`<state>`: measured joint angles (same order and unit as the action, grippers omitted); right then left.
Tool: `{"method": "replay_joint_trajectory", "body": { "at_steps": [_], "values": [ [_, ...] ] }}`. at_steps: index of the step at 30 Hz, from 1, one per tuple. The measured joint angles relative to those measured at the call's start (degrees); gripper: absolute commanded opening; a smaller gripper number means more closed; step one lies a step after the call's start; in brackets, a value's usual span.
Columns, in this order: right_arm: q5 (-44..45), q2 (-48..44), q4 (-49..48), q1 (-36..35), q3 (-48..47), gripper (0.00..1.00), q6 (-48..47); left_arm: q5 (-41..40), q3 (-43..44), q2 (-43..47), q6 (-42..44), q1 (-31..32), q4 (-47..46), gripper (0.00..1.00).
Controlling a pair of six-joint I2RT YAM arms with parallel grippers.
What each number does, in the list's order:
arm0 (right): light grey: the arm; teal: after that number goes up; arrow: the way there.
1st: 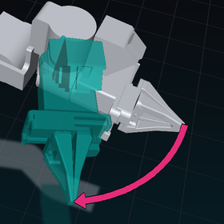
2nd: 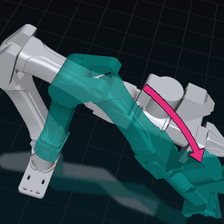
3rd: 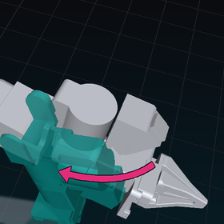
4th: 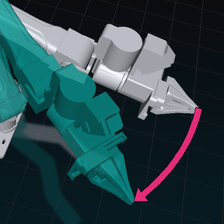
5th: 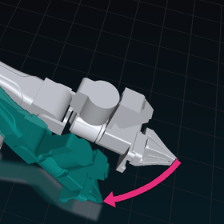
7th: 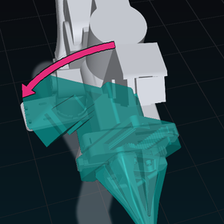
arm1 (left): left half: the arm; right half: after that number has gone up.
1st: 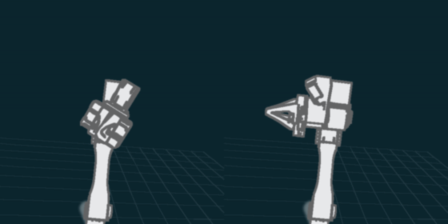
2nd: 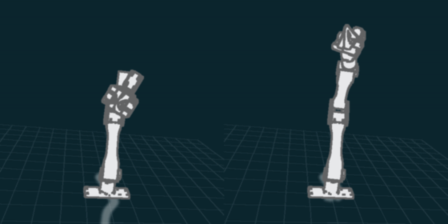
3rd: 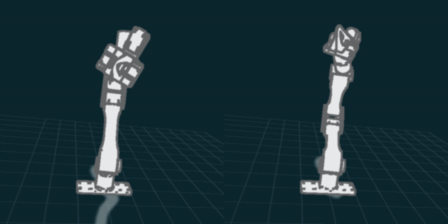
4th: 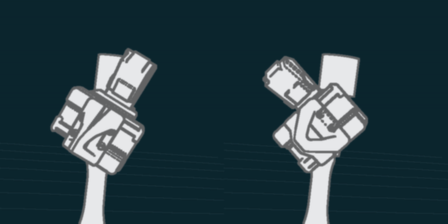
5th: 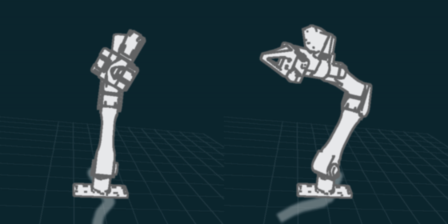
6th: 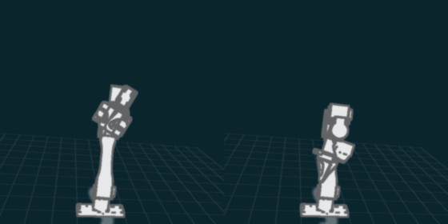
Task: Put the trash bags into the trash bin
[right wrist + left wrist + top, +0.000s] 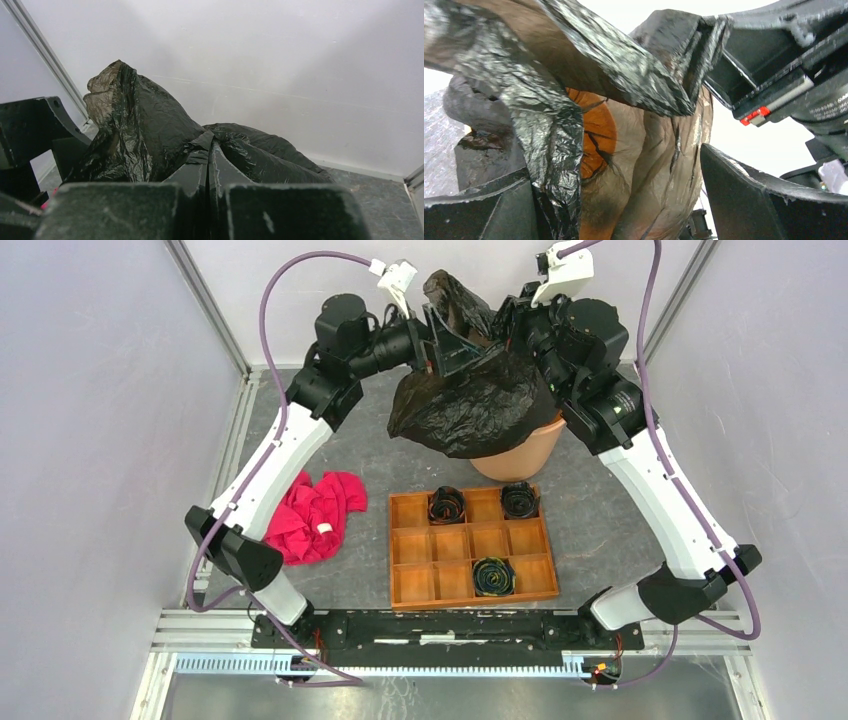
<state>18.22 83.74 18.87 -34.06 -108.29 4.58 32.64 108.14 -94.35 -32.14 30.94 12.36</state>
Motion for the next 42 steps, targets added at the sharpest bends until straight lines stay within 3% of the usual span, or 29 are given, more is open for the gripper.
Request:
{"method": "replay_joint_trajectory", "body": {
  "at_steps": [8,10,13,15,18,22,31,36,42],
  "values": [
    [-0.02,0.22,-0.17,0.07,-0.24,0.00,1.22,-1.27,-3.52,0.72,6.43,6.60,0.26,0.99],
    [-0.13,0.22,-0.17,0.07,-0.24,0.00,1.42,-3.19,-3.65,0.66,7.10,7.89,1.03,0.82],
    [-0.24,0.22,-0.35,0.07,-0.22,0.06,1.62,-8.35,-2.01,0.07,7.61,8.57,3.06,0.35],
    [-0.22,-0.02,-0.85,0.07,0.37,0.26,1.51,-13.27,0.35,-1.05,7.98,8.44,4.81,0.15],
    [-0.22,-1.18,-1.46,0.07,2.67,0.55,0.63,-19.54,1.11,-1.44,8.00,7.93,6.01,0.03],
    [-0.22,-3.17,-1.29,0.11,4.96,0.72,-1.31,-26.08,1.09,-1.51,7.89,6.88,7.65,0.02],
    [1.66,-9.42,-2.49,1.73,5.81,0.86,-5.38,-27.50,-3.41,-1.38,7.37,4.66,7.63,0.02],
    [-0.79,-7.69,-3.13,8.41,2.67,0.88,-3.78,-26.49,-6.60,-1.25,7.41,4.55,8.66,0.02],
    [-13.29,2.05,-5.09,21.68,-2.16,0.92,4.11,-25.11,-7.76,0.28,8.55,4.52,8.44,0.02]
  ]
}}
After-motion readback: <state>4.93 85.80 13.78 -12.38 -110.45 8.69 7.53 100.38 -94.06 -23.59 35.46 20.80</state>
